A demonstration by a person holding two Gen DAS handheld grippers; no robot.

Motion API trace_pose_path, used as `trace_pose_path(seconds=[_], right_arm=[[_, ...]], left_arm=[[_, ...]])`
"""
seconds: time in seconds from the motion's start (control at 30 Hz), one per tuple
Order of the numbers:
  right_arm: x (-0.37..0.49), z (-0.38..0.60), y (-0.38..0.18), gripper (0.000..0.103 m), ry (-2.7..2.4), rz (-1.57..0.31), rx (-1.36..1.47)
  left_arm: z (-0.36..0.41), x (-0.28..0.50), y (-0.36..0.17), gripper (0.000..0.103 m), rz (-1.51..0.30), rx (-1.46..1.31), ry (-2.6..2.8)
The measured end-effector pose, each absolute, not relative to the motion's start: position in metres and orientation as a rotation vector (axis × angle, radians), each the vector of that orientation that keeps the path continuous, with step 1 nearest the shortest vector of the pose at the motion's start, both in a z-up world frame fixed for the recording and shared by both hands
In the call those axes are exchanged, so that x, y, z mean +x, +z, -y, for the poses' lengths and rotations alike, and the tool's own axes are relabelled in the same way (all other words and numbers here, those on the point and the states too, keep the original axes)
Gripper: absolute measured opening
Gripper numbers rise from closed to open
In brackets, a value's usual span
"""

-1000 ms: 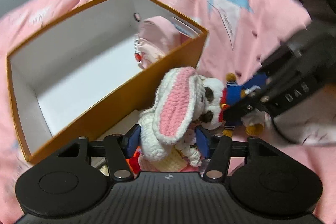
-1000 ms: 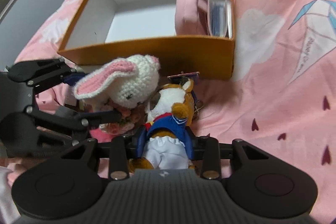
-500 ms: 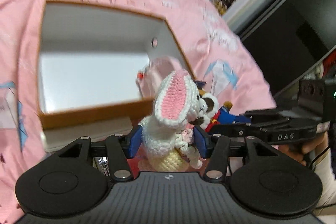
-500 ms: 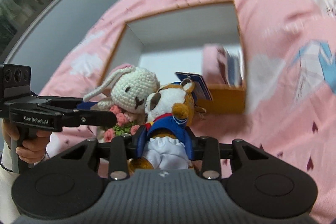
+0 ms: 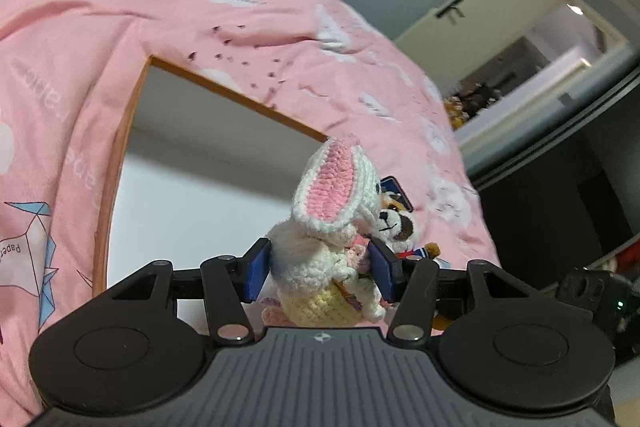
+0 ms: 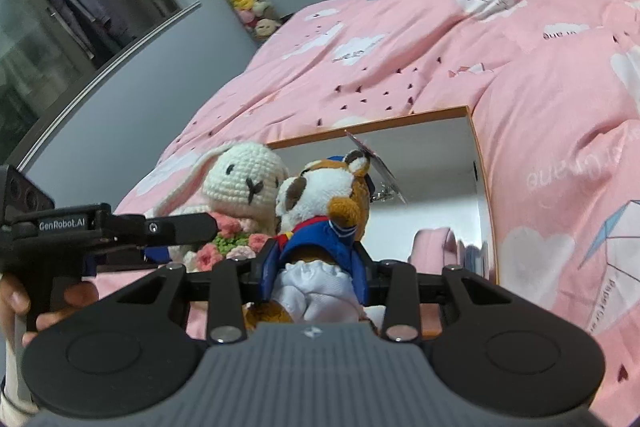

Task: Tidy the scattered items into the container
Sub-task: 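Carry the bunny with the left gripper while the right gripper carries the duck toward the box, then lower the bunny with the left gripper while the right gripper lowers the duck into the box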

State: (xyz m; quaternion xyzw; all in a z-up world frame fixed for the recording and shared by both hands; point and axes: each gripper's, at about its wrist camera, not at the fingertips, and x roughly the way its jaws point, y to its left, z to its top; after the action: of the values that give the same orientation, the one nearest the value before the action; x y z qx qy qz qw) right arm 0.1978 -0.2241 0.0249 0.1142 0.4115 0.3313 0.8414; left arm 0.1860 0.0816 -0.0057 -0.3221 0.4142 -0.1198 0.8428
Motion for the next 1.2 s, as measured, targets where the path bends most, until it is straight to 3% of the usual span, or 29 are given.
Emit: trace_pose_path(seconds=[0.53,1.03,1.17,1.2], right_arm=[[0.225,0.178,-0.034,0.040,0.614,-0.999,-0.014],[0.218,0.162,-0.032,0.049,0.719,-1.027,-0.262],[0.212,0.165,-0.028,0.047,0.722,-1.021,-0.292],[0.211,0.165,-0.027,0.040,0.725,-1.022,-0.294]], left_arm=[[-0.071,0.229,-0.068,0.062,-1.107,-0.667,-0.087],[-0.062,0.243,-0.094,0.066,-1.210,-0.607,-0.049],[-0.062,0.244,-0.096,0.068,-1.212,-0.598,-0.064],[-0.062,0.244,-0.097,0.068,-1.213,-0.595,-0.068]])
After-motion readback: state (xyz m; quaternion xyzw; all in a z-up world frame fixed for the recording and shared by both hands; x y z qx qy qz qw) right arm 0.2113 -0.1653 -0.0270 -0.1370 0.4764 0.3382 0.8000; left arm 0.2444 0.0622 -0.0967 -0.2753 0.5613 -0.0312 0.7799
